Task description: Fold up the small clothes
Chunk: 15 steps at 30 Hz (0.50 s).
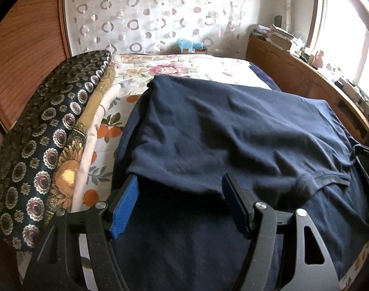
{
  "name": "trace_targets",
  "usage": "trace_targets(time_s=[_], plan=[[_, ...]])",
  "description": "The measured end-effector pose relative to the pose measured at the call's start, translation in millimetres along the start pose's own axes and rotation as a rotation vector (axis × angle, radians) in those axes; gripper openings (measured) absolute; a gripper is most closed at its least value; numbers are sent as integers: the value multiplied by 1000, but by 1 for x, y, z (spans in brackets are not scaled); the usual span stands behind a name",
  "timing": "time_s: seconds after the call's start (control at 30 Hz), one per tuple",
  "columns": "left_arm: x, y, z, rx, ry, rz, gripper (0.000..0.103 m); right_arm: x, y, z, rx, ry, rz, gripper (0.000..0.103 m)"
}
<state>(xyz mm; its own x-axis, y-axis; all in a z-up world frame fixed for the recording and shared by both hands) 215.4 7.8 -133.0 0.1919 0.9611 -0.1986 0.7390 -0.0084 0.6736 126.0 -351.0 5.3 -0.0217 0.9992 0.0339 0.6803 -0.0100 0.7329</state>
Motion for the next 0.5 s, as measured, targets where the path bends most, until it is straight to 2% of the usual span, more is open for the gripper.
trace_targets(time_s=[0.23,0.3,0.37,0.5], plan=[[-7,2,-23,-53,-6,32,70,5,1,0,-8,-8,-13,49],[-3,3,-19,-55,20,45,70,5,2,0,-11,-12,-19,49],[7,3,-9,-28,66,40,59,5,2,2,-5,-22,-26,49],[21,0,4,4,106,21,53,5,3,7,6,-28,-40,49]])
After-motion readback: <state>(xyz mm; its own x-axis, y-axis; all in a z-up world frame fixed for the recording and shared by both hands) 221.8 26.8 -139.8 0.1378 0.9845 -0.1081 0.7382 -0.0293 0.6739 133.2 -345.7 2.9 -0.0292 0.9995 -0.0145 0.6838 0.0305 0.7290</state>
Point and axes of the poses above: each gripper's, at about its wrist camera, not at the fingertips, and z roughly the way its jaws point, x to its left, y to its top, the point moved 8 cm from there along z, roughly the way its jaws point, and after that the axes turned 10 degrees about -y, right-handed, at the moved point
